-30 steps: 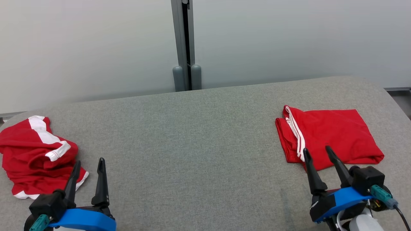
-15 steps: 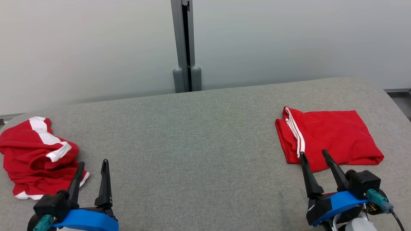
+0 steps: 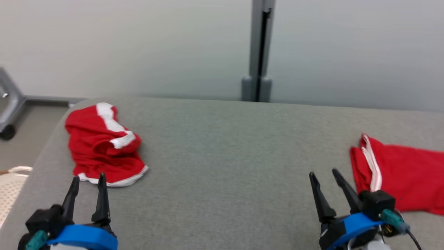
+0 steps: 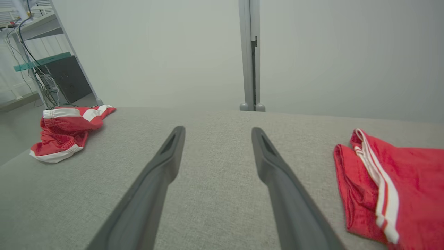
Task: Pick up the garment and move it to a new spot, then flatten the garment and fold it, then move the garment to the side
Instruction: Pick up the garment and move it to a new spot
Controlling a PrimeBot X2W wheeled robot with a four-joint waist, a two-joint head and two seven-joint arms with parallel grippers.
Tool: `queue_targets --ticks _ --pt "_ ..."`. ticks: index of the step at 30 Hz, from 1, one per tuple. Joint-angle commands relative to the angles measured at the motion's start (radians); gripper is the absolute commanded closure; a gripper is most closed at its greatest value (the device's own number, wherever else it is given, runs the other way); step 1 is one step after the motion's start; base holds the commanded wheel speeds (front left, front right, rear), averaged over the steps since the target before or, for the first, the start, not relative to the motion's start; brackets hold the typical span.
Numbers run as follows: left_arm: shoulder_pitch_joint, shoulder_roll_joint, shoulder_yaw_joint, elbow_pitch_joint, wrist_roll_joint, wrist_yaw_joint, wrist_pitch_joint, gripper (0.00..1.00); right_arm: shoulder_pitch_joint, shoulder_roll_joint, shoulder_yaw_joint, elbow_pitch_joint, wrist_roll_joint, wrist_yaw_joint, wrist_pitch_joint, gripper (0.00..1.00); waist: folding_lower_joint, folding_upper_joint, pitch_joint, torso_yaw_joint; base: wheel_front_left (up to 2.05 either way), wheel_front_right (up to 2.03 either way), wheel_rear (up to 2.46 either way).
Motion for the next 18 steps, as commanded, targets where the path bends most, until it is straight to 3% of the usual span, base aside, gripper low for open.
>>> queue_targets --ticks 1,9,18 --pt "-0.012 0.005 0.011 0.007 0.003 -0.001 -0.002 0.0 -0.006 0.005 0.01 0.007 0.01 0.0 -0.004 0.0 0.0002 0.0 0.028 0.058 0.0 0.0 0.0" --pt "-0.018 0.009 0.036 0.026 0.007 -0.001 -0.002 0.0 -0.03 0.014 0.029 0.028 0.021 0.0 -0.005 0.0 0.0002 0.0 0.033 0.198 0.0 0.0 0.0" --pt "-0.027 0.008 0.037 0.02 0.006 -0.001 -0.002 0.0 -0.046 0.022 0.038 0.031 0.014 0.0 -0.005 0.0 0.0002 0.0 0.039 0.229 0.0 0.0 0.0"
